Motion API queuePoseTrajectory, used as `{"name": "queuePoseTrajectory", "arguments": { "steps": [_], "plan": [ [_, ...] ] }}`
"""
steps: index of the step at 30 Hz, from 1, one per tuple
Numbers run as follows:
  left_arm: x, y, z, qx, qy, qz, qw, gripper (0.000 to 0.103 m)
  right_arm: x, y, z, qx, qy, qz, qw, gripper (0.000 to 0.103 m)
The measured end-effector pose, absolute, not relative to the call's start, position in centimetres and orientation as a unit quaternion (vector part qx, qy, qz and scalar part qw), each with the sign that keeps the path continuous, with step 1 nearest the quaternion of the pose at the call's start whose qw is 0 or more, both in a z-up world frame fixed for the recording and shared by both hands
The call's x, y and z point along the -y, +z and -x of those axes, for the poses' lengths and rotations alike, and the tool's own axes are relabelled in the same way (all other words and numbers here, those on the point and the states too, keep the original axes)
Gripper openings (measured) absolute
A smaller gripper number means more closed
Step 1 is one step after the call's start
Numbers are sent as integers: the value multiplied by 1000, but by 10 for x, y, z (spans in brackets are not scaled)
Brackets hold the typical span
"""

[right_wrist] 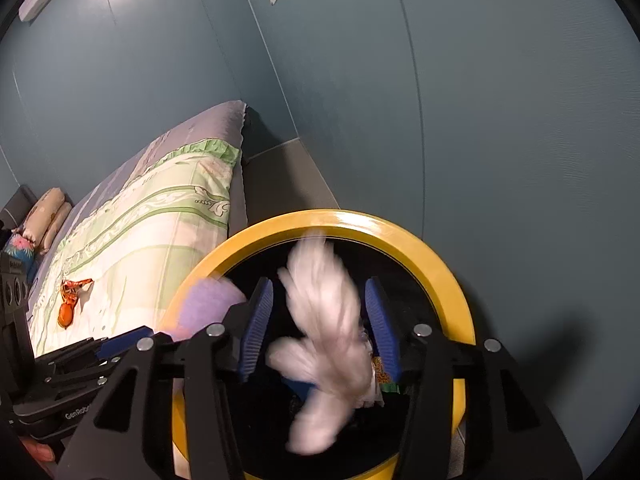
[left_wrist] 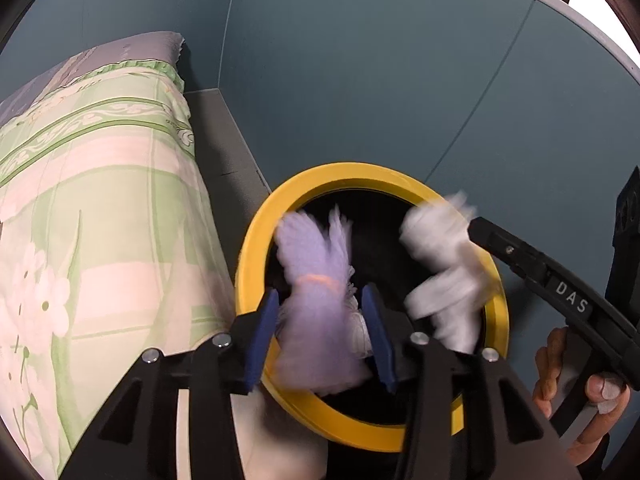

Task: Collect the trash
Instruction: 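Open both tools to drop the tissue and mesh sleeve into the bin, then move both tools back over the bed toward the orange peel and wrapper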

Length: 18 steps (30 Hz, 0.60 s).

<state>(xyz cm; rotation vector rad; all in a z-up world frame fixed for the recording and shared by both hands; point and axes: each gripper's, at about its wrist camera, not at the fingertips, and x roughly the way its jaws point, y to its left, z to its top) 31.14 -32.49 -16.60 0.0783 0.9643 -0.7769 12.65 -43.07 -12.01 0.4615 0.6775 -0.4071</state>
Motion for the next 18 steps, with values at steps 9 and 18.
{"name": "queuePoseTrajectory", "arguments": {
  "steps": [9,18],
  "plan": [
    [302,-159,-319,-442,-346,-13,828,71,430,-109,-116,-311,-206,-224,901,59],
    [269,-138,-333,-411,-322,19,852,89,410,-85,-115,-286,-199,-199,916,72]
  ]
}}
